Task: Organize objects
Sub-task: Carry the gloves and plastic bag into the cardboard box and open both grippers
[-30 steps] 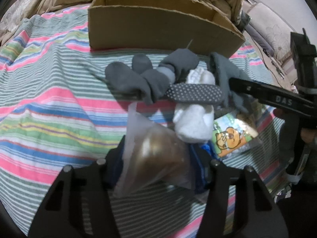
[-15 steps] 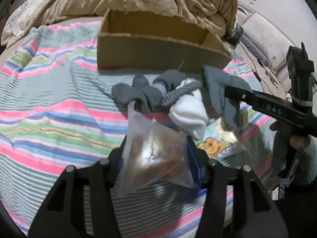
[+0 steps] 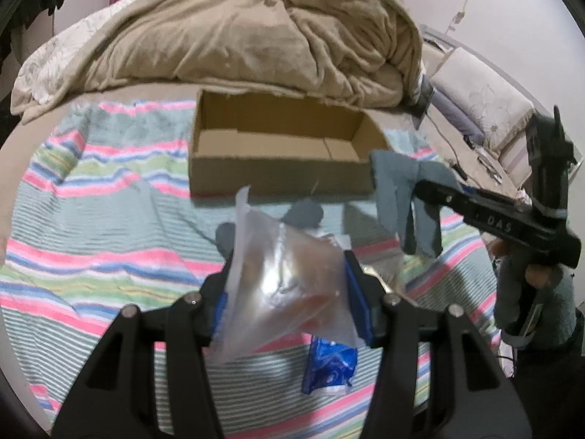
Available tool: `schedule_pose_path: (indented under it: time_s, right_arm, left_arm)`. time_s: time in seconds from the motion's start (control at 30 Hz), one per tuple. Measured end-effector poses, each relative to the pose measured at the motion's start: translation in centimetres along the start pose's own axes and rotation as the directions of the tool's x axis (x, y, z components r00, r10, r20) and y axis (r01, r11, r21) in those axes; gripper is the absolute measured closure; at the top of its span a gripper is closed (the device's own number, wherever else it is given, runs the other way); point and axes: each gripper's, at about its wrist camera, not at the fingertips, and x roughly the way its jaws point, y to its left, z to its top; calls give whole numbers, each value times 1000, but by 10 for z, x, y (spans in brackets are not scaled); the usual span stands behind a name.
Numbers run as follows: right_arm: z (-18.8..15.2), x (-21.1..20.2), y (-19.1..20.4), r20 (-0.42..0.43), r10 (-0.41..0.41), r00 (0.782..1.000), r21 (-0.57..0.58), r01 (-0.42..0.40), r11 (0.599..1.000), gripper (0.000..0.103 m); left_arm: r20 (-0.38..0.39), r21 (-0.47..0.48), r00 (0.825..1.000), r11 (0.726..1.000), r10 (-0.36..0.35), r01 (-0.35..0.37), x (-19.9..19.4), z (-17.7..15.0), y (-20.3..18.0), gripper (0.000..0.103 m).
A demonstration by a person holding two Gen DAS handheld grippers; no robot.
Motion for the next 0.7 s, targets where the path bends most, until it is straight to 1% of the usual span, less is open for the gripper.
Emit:
schedule_pose_path:
  time_s: [0.13,0.3,0.5,0.7]
  right_arm:
    - [8,-8,1,22,9,1000,-10,-9,1000,64]
    - [21,-15,-2,54,10,999,-18,-9,1000,64]
    - [38,-12,-4,77,12,997,-38,-9,999,64]
    - [56,-4,-6,94,16,995,-54,-11,999,64]
  left_arm:
    - [22,-5,1000,1000,1,-1,-6,10,1,49]
    - [47,9,999,1000,6,-6,-5,24,0,49]
    - [85,34,996,999,4,-7,0,48,-1,49]
    - [97,46,995,999,-1,-3,12,69,1,49]
